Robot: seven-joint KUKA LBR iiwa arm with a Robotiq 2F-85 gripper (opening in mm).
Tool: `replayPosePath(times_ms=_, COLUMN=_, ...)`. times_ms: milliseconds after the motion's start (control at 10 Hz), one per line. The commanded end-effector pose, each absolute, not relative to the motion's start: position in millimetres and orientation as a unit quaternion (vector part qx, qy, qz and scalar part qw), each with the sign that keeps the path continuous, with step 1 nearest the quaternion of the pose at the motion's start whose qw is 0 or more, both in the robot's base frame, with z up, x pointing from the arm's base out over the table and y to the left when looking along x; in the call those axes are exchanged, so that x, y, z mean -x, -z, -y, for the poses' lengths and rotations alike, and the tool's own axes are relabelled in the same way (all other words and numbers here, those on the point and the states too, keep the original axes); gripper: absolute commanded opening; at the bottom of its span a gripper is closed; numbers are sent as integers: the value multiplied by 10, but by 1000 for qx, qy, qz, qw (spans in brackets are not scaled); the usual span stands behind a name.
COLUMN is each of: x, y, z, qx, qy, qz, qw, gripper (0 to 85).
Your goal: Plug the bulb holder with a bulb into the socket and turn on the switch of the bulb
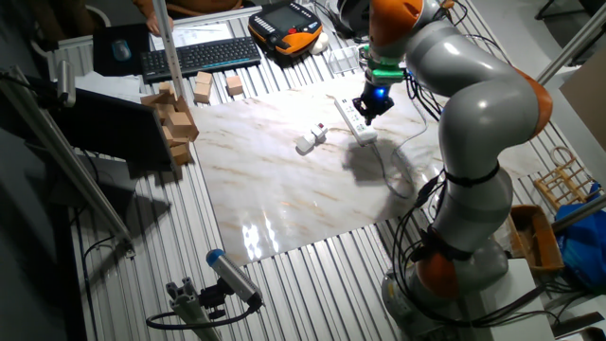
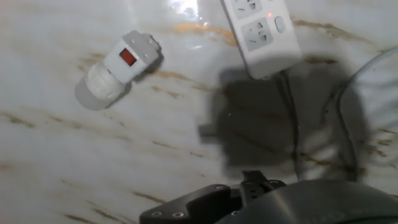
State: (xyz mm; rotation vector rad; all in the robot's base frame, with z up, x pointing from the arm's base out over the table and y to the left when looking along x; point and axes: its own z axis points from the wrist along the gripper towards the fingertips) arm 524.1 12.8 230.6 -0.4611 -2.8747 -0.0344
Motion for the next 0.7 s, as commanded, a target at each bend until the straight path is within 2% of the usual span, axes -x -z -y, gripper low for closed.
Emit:
replayPosePath(times_ms=0, x=-5327, y=-2270, z=-384, qx=368, qy=32, qz=924, qw=102, gripper=0)
replayPosePath(times_ms=200, x=-5508, y=-2163, z=-643, qx=435, qy=15, qz=897, qw=78, gripper=0)
replayPosePath(times_ms=600, x=-5725, y=-1951, z=-924, qx=594, qy=30, qz=803, qw=26, gripper=0)
